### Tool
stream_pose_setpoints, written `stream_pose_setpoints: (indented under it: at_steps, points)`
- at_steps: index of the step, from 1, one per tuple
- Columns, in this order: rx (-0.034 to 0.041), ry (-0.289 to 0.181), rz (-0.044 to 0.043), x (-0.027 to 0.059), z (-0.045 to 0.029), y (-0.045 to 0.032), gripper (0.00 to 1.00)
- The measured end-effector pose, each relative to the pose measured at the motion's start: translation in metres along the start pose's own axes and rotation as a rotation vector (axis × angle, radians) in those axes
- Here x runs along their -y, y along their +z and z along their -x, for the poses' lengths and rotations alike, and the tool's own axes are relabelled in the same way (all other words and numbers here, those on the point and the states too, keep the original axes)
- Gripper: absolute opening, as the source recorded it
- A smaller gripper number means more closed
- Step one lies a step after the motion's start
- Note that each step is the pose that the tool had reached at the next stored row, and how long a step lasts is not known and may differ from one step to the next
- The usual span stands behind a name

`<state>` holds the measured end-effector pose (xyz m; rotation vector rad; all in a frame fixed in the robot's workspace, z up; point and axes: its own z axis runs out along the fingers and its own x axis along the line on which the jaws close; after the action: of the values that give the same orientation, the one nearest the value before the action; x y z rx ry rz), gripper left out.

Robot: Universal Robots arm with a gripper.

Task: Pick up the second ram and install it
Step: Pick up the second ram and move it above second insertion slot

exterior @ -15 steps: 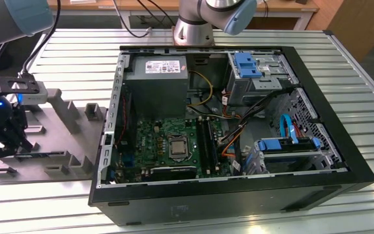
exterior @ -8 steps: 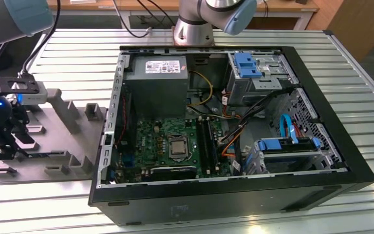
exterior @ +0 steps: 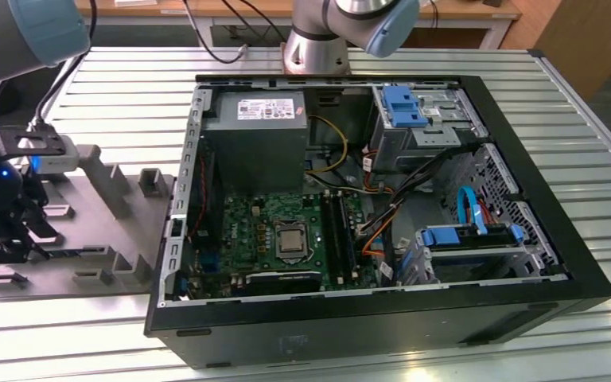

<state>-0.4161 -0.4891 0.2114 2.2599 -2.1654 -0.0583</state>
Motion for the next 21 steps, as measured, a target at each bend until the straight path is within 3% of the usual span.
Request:
stream_pose_setpoints:
  at_steps: [10,19,21]
  points:
    - [-0.0001,-0.005,0.0000,-0.0035,-0.0002,0.0156,0.42]
    - [-0.0001,-0.005,0.0000,-0.0035,-0.0002,0.0159,0.42]
    - [-0.0002,-0.005,0.0000,-0.0035,-0.0002,0.0159,0.28]
